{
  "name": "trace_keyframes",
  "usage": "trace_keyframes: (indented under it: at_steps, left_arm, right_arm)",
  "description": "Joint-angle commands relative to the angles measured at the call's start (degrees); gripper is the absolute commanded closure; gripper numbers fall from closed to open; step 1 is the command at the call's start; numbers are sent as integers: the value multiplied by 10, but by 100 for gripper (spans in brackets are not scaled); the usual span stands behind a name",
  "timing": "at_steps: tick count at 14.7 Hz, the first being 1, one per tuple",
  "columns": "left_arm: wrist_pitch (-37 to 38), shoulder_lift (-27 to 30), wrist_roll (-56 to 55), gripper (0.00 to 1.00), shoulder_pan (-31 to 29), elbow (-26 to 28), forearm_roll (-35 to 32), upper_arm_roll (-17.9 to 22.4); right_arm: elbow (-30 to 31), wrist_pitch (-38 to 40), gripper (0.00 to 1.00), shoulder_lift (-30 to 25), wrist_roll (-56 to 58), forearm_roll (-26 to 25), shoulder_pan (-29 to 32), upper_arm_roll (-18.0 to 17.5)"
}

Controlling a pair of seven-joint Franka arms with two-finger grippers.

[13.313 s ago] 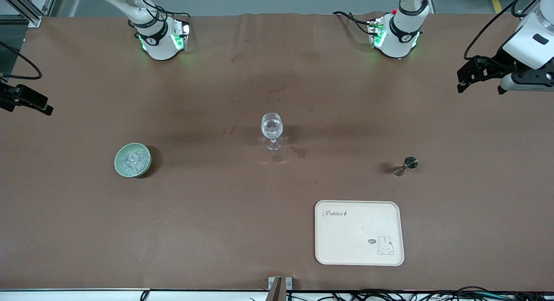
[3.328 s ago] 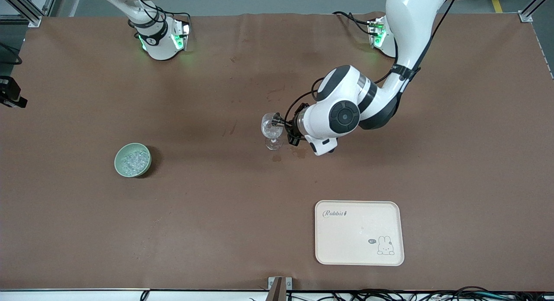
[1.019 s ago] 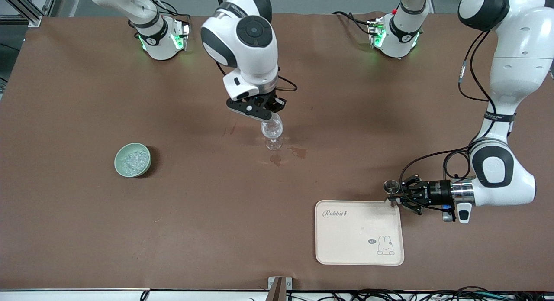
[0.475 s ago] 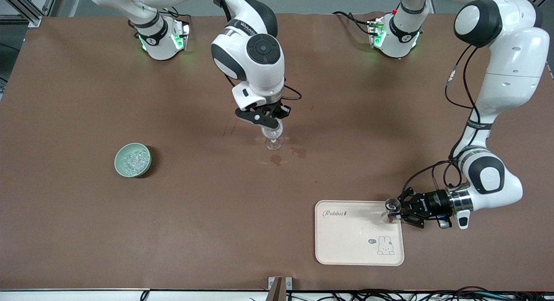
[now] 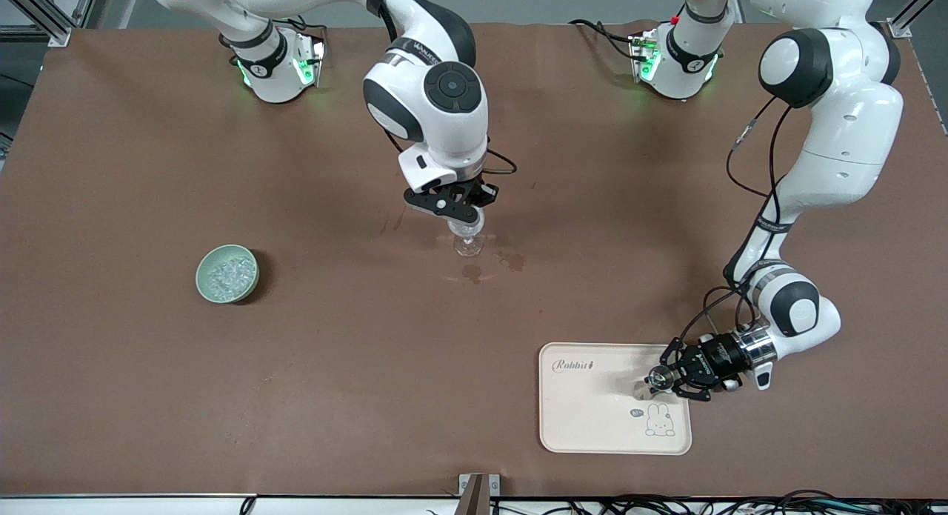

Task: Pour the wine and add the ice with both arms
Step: 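Drop the ice in the glass while the left gripper sets down the jigger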

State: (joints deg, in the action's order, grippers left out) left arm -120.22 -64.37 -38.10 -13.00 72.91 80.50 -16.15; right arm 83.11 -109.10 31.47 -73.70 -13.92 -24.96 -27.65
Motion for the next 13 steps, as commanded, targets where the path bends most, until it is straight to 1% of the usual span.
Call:
trace_keyframes:
  at_steps: [1, 3, 5, 6, 7, 10, 12, 13]
  left_arm:
    - [0, -9, -2, 90, 1, -15, 14, -2]
    - [0, -13, -2, 71, 1, -15, 14, -2]
    - [0, -12, -7, 45, 1, -15, 15, -2]
    - [0, -11, -4, 25, 1, -14, 14, -2]
    - [1, -8, 2, 0, 1, -14, 11, -2]
    - [3, 0, -1, 0, -3, -14, 4, -1]
    - [5, 18, -2, 0, -9, -14, -28, -1]
    - [5, 28, -1, 0, -13, -13, -55, -1]
  right_arm:
    - [-12, 3, 96, 7, -12, -17, -2, -4]
    - [-12, 3, 96, 6, -13, -17, -2, -4]
    - [-9, 4, 96, 6, -13, -19, -2, -4]
    - [-8, 4, 95, 7, -13, -20, -2, -4]
    - [-8, 4, 95, 7, -13, -20, -2, -4]
    - [-8, 5, 95, 7, -13, -21, -1, -4]
    - [-8, 5, 95, 6, -13, -23, 0, -4]
    - [-7, 5, 93, 7, -13, -23, 0, -4]
